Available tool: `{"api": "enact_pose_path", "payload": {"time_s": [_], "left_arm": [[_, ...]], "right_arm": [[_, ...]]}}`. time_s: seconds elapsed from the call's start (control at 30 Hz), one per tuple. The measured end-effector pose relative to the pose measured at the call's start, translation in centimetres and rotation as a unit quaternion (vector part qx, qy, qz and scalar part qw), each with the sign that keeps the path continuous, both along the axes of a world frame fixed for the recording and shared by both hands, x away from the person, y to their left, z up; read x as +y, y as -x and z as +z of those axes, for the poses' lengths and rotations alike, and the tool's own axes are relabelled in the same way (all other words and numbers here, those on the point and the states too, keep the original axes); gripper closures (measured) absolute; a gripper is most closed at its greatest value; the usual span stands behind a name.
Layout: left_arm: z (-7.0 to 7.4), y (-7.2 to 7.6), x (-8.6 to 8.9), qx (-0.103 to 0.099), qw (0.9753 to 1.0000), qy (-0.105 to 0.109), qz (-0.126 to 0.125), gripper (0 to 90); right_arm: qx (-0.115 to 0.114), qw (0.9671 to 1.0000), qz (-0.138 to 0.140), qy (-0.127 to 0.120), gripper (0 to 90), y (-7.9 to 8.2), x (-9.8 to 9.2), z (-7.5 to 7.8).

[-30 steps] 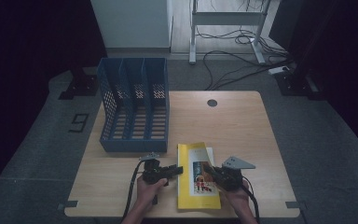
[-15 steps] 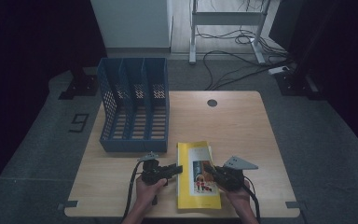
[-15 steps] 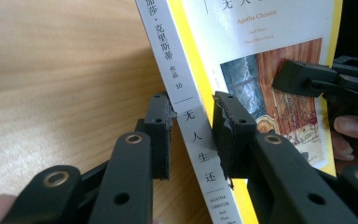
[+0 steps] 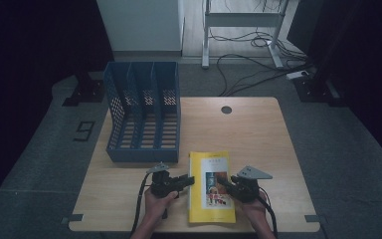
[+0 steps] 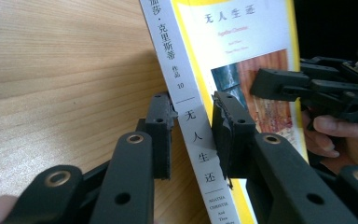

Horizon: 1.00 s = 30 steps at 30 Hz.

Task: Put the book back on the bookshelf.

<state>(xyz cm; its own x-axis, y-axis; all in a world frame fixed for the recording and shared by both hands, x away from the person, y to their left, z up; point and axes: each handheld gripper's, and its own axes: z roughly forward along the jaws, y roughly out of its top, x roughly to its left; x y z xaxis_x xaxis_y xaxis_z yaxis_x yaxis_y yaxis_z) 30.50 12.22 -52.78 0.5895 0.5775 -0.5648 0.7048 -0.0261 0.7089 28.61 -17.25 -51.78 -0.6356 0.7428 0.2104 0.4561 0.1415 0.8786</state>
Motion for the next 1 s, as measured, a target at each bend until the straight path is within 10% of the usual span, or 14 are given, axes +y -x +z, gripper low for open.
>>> {"api": "enact_pose_path", "payload": {"time_s": [0.4, 1.0], "left_arm": [[-0.1, 0.0, -0.1, 0.0, 1.0, 0.004, 0.003, 69.3], [0.0, 0.2, -0.2, -0.002, 1.0, 0.004, -0.006, 69.2]], "right_arm": [[0.069, 0.9968, -0.041, 0.009, 25.5, -1.9, 0.4, -1.7], [0.126, 0.9909, -0.043, -0.02, 15.7, -3.8, 0.3, -3.0]]}}
